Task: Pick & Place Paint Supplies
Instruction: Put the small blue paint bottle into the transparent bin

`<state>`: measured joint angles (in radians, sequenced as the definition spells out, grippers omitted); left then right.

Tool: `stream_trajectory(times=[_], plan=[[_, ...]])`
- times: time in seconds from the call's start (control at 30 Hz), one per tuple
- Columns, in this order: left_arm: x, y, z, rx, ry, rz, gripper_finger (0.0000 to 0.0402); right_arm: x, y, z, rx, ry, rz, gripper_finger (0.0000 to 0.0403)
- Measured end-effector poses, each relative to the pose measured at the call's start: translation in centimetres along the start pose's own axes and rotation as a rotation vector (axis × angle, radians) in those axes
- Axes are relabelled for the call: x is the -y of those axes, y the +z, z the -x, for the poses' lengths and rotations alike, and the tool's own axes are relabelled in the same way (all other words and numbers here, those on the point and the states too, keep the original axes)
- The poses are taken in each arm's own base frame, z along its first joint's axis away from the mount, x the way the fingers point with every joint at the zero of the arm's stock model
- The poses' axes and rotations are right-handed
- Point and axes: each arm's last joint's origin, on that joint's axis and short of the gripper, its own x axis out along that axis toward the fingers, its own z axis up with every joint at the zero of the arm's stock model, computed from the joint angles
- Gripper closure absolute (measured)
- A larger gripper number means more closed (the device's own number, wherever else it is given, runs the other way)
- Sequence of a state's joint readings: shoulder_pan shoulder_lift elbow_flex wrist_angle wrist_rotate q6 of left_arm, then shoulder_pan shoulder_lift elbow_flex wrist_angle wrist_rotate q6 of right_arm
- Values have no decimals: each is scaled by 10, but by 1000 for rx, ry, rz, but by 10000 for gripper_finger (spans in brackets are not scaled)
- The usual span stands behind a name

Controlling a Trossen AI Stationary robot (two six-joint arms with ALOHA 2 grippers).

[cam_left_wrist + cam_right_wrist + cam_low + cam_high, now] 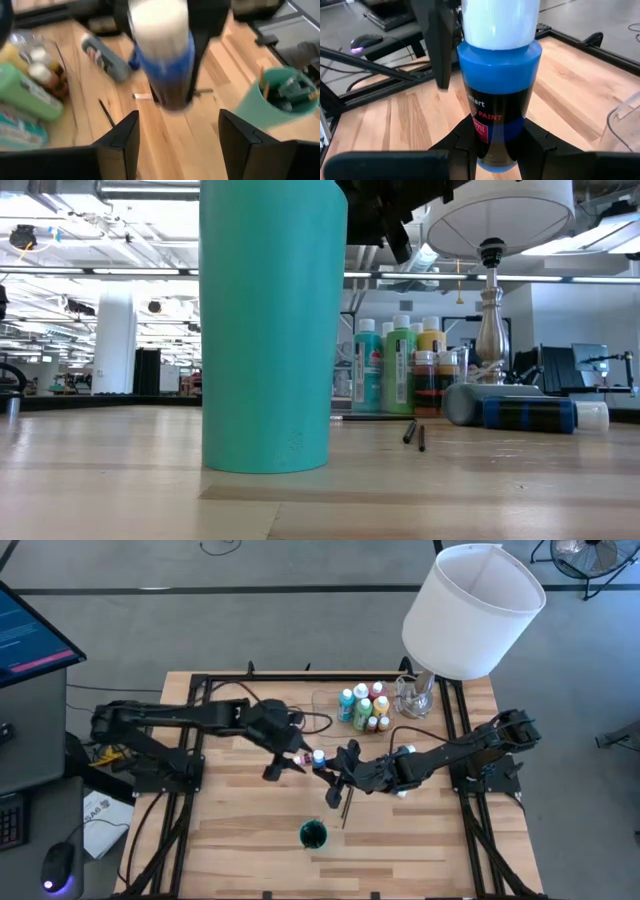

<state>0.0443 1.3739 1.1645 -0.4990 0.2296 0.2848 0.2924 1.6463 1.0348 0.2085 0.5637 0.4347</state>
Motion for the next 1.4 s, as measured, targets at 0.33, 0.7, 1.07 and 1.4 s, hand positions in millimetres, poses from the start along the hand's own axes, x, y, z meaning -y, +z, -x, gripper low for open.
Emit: stream_trajectory(times=[0.33,0.7,1.07,1.4], plan=[[-5,21,7,69,21,-39,229,0,-2,0,-21,9,6,315],[-6,26,2,127,-28,-16,229,1,-2,-1,-23,4,7,315],[-10,22,-20,103,-42,10,229,2,-1,-1,-23,-1,10,315],[-10,23,-20,107,-39,27,265,3,-2,-1,-28,-4,13,315]])
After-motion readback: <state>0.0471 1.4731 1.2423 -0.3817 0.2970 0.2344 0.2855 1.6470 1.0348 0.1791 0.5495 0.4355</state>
